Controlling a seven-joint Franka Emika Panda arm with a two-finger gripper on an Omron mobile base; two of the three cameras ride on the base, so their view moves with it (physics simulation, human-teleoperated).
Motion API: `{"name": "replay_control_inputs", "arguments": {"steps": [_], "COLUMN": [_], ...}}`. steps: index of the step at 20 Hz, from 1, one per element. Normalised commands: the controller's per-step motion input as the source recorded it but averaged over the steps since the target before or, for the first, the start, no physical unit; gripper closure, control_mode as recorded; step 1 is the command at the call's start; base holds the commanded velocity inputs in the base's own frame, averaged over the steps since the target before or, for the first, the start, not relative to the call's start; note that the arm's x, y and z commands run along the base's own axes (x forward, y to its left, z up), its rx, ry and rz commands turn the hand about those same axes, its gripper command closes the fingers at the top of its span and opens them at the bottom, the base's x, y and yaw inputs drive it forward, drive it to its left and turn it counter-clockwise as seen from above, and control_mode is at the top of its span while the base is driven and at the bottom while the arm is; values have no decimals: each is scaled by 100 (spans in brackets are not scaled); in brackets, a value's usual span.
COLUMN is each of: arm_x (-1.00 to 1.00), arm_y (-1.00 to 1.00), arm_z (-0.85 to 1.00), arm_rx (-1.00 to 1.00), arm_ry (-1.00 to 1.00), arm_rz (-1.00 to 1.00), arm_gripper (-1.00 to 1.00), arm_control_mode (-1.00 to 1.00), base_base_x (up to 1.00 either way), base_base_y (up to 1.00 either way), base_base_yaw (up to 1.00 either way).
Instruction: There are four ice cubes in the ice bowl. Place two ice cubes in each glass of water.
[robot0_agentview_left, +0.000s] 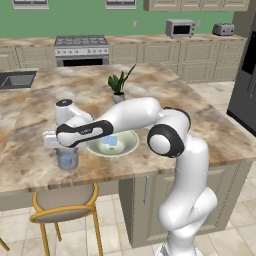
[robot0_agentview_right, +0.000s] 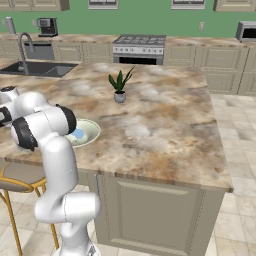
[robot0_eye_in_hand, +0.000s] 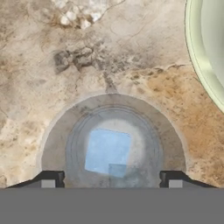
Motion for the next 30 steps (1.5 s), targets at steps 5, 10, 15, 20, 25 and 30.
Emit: {"name": "replay_control_inputs", "arguments": {"steps": [5,10,15,20,25,30], "arm_x": [1,0,0,0,0,0], "arm_y": [0,0,0,-28,-89,-100], "arm_z": [-12,-2,32,38,14,0], "arm_rx": [0,0,0,0,0,0], "arm_ry": [0,0,0,1,4,4], "arm_rz": [0,0,0,0,0,0], "arm_gripper": [100,100,100,100,100,100], "arm_control_mode": [-100,-100,-100,-100,-100,-100], "base_base_x": [0,0,0,0,0,0], "base_base_y": [0,0,0,0,0,0], "base_base_yaw": [0,0,0,0,0,0]}}
